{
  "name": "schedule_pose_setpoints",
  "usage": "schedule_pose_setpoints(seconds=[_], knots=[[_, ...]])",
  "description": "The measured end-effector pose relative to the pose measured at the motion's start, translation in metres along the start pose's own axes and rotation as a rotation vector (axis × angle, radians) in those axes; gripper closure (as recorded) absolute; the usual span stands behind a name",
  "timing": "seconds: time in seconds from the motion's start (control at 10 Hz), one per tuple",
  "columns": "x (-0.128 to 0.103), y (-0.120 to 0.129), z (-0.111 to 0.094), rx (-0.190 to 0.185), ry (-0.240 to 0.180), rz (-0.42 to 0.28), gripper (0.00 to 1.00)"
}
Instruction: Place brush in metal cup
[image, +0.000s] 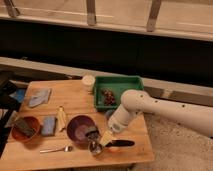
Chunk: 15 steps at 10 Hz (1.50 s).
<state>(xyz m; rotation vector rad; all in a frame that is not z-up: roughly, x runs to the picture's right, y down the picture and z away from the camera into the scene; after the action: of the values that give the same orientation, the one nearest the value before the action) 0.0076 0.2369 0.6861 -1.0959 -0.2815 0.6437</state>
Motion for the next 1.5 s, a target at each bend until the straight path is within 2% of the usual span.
schedule_pose_setpoints(seconds=[0.4, 0.7, 0.9, 1.1, 1.5], knots=[[0.011, 0.012, 0.001, -0.057, -0.044, -0.064, 1.00], [0.015, 0.016, -0.007, -0.067, -0.059, -0.105, 1.00], [0.011, 0.014, -0.009, -0.077, -0.042, -0.139, 1.00], [0.005, 0.012, -0.004, -0.105, -0.009, -0.171, 1.00], [0.012, 0.011, 0.009, -0.146, 0.032, -0.168, 1.00]])
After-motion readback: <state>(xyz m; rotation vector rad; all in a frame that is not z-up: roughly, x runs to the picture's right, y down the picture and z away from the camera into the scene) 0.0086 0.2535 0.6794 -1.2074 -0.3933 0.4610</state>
